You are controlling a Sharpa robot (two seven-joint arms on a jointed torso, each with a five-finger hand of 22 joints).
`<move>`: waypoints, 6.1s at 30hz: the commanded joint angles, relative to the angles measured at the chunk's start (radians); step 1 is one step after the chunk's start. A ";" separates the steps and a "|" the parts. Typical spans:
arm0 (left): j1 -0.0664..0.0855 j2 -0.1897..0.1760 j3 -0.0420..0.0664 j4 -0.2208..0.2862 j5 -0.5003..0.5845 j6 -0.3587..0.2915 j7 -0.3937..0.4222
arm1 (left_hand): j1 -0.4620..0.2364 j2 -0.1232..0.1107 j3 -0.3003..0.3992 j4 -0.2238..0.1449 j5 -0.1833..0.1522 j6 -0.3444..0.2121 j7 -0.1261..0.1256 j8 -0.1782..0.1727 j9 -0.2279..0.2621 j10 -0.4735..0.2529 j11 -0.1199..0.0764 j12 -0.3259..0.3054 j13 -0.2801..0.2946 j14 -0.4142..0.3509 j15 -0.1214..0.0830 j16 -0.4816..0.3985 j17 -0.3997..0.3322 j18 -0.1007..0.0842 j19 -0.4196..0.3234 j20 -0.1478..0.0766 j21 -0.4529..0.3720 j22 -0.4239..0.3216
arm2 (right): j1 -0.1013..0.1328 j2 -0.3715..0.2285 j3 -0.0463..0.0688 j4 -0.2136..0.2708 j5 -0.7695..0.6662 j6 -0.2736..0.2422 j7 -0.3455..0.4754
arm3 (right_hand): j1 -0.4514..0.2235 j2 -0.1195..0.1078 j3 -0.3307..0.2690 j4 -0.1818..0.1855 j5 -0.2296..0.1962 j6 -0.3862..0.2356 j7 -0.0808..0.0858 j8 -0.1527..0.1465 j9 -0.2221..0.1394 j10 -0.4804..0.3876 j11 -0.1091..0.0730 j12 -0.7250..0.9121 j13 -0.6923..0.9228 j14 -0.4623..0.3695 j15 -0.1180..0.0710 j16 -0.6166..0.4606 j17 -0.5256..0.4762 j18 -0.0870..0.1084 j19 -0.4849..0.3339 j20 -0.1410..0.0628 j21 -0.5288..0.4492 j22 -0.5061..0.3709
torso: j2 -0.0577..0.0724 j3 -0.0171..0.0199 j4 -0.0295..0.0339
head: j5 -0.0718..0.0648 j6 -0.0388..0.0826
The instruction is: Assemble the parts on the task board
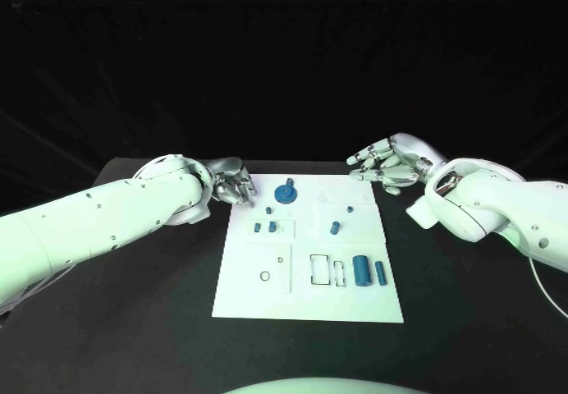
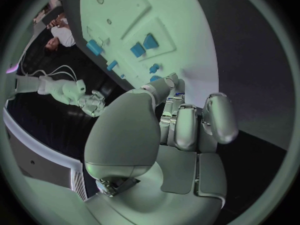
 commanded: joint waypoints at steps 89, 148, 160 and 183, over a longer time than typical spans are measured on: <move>-0.017 -0.202 0.007 0.337 1.325 -0.175 0.389 | -0.062 0.029 -0.099 0.027 0.022 0.007 0.022 0.015 -0.017 -0.067 0.021 0.079 0.047 -0.243 0.020 -0.406 -0.556 0.106 -0.244 0.021 -0.653 -0.413 | -0.101 0.199 -0.008 -0.164 -0.889 0.151 -0.295 | -0.062 -0.040 0.280 -0.074 -0.166 0.198 -0.040 -0.029 0.022 0.165 -0.025 -0.274 -0.433 0.043 -0.021 -0.030 -0.016 -0.004 0.070 -0.016 -0.002 0.022 | -0.006 0.0006 0.0000 | -0.031 0.007; -0.017 -0.196 0.006 0.337 1.323 -0.164 0.368 | -0.058 0.031 -0.104 0.023 0.019 0.001 0.026 0.014 -0.019 -0.077 0.025 0.083 0.047 -0.256 0.022 -0.421 -0.576 0.105 -0.246 0.022 -0.662 -0.420 | -0.186 0.263 0.009 0.080 -0.769 0.050 -0.213 | -0.071 -0.039 0.273 -0.069 -0.165 0.201 -0.034 -0.034 0.025 0.183 -0.020 -0.296 -0.452 0.041 -0.019 -0.020 -0.007 -0.006 0.074 -0.017 0.004 0.030 | -0.004 -0.0015 0.0025 | 0.089 -0.020; -0.017 -0.194 0.006 0.340 1.323 -0.163 0.366 | -0.058 0.031 -0.104 0.023 0.019 0.001 0.026 0.014 -0.019 -0.077 0.025 0.083 0.047 -0.256 0.022 -0.421 -0.576 0.105 -0.246 0.022 -0.662 -0.420 | -0.205 0.288 0.004 0.047 -0.772 0.094 -0.206 | -0.071 -0.038 0.273 -0.069 -0.165 0.198 -0.031 -0.036 0.024 0.183 -0.017 -0.298 -0.454 0.041 -0.017 -0.019 -0.007 -0.006 0.074 -0.016 0.003 0.029 | -0.005 -0.0006 -0.0015 | 0.095 -0.027; -0.016 -0.188 0.006 0.338 1.319 -0.159 0.363 | -0.057 0.032 -0.105 0.022 0.018 -0.001 0.026 0.014 -0.019 -0.078 0.026 0.084 0.048 -0.257 0.023 -0.422 -0.577 0.105 -0.246 0.022 -0.664 -0.421 | -0.223 0.314 0.000 0.025 -0.794 0.126 -0.214 | -0.071 -0.036 0.273 -0.069 -0.165 0.198 -0.030 -0.037 0.024 0.183 -0.016 -0.299 -0.455 0.041 -0.016 -0.018 -0.006 -0.006 0.074 -0.015 0.004 0.031 | -0.005 -0.0015 -0.0007 | 0.098 -0.034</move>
